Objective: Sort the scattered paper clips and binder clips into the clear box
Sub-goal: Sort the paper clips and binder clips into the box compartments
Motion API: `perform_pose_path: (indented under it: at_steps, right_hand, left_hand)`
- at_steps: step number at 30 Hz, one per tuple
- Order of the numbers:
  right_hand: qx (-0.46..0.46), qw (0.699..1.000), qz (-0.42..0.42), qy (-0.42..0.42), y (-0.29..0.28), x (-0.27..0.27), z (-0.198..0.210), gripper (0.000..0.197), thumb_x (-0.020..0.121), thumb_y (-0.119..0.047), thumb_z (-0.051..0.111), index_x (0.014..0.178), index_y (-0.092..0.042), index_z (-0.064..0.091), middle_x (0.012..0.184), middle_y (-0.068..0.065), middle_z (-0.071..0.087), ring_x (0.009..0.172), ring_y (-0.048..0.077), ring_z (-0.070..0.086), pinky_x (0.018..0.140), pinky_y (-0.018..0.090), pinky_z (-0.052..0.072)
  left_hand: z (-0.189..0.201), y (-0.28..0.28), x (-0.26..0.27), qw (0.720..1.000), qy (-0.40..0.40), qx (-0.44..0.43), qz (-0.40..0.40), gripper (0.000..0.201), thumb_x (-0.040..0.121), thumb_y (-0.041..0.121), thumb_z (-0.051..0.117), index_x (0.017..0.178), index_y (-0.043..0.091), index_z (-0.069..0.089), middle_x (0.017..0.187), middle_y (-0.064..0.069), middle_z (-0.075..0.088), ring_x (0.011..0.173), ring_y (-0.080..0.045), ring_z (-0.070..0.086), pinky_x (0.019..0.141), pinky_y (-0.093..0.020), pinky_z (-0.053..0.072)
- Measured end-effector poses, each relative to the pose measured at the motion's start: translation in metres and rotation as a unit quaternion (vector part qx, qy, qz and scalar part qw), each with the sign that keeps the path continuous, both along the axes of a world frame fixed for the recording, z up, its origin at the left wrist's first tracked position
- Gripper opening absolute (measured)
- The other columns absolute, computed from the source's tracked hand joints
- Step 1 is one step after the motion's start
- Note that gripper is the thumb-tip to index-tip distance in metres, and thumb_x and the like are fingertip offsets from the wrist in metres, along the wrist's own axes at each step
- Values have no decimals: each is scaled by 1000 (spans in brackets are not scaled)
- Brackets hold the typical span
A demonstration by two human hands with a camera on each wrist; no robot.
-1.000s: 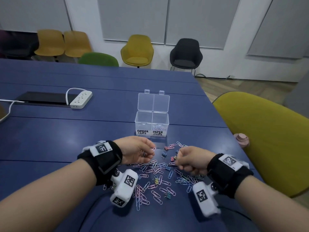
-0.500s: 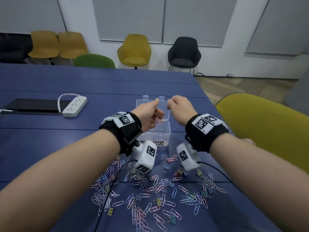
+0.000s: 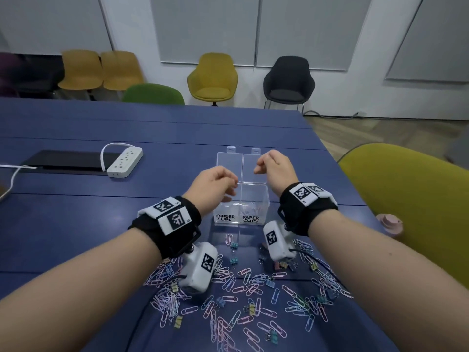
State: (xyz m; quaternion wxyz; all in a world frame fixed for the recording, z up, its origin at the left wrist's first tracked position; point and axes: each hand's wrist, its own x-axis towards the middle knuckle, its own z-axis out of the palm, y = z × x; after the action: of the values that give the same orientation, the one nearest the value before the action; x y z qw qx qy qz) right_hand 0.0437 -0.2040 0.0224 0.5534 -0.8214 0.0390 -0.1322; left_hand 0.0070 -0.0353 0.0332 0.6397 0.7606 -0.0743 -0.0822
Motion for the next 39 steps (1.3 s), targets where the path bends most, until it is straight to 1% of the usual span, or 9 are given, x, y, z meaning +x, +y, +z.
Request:
perform_pose_path:
  at_steps: [3, 6, 9, 13, 16, 20, 26, 29, 39]
  right_hand:
    - [-7, 1000, -18, -16, -22, -16, 2, 25, 91, -14, 38, 70, -15, 51, 65, 1, 60, 64, 19, 58, 57, 26, 39]
    - [-121, 992, -9, 26, -50, -40, 2, 19, 89, -14, 45, 72, -14, 53, 66, 1, 59, 60, 19, 56, 47, 21, 39]
    - [-330, 923, 84, 176, -75, -67, -4, 8, 86, -13, 54, 81, -15, 61, 76, 2, 62, 65, 20, 57, 40, 13, 41]
    - [-485, 806, 165, 298, -84, -98, -19, 31, 81, -27, 70, 109, -16, 64, 105, 1, 66, 87, 18, 60, 66, 23, 49]
    - [-493, 815, 155, 263, -80, -105, -30, 40, 82, -37, 69, 114, -15, 62, 116, 2, 65, 105, 21, 60, 86, 28, 46]
    - [-508, 813, 149, 243, -63, -106, -36, 32, 82, -29, 70, 108, -11, 63, 113, 7, 65, 106, 25, 60, 84, 29, 47]
    - [-539, 793, 163, 234, -39, -107, -43, 16, 84, -1, 54, 85, -17, 54, 111, 15, 65, 88, 30, 58, 75, 32, 46]
    - [-549, 784, 166, 237, -34, -110, -46, 17, 83, 0, 53, 84, -16, 52, 108, 16, 65, 82, 30, 55, 72, 32, 46]
    - [-536, 782, 178, 264, -31, -123, -49, 7, 85, -5, 51, 89, -9, 55, 94, 12, 61, 83, 28, 56, 68, 31, 44]
  left_hand:
    - [-11, 1, -15, 987, -14, 128, -91, 18, 87, 0, 55, 78, 14, 62, 79, -6, 65, 69, -15, 60, 70, -29, 51]
    - [-19, -3, -31, 926, -40, 322, -194, 7, 82, 15, 67, 88, 19, 66, 82, 3, 66, 73, -11, 61, 78, -28, 53]
    - [-26, -13, -49, 868, -57, 429, -246, 17, 79, 22, 72, 94, 19, 65, 89, 5, 65, 82, -12, 61, 79, -24, 53]
    - [-33, -28, -63, 811, -65, 525, -249, 39, 75, 30, 77, 105, 11, 64, 104, -3, 66, 89, -18, 61, 78, -26, 54]
    - [-31, -36, -67, 775, -55, 573, -261, 49, 72, 32, 80, 109, 6, 64, 109, -8, 67, 93, -23, 62, 80, -32, 53]
    - [-31, -42, -68, 741, -68, 614, -263, 49, 71, 30, 81, 109, 3, 65, 110, -10, 68, 97, -26, 64, 80, -33, 53]
    - [-39, -49, -67, 749, -58, 607, -258, 30, 77, 15, 76, 103, 1, 69, 100, -10, 69, 88, -25, 63, 82, -34, 54]
    - [-45, -51, -65, 762, -54, 593, -254, 6, 81, 9, 68, 86, 7, 65, 95, -11, 67, 80, -24, 58, 79, -34, 54]
    - [-59, -52, -74, 748, -80, 606, -260, 3, 86, 10, 57, 86, 13, 58, 93, -4, 57, 83, -22, 54, 80, -32, 51]
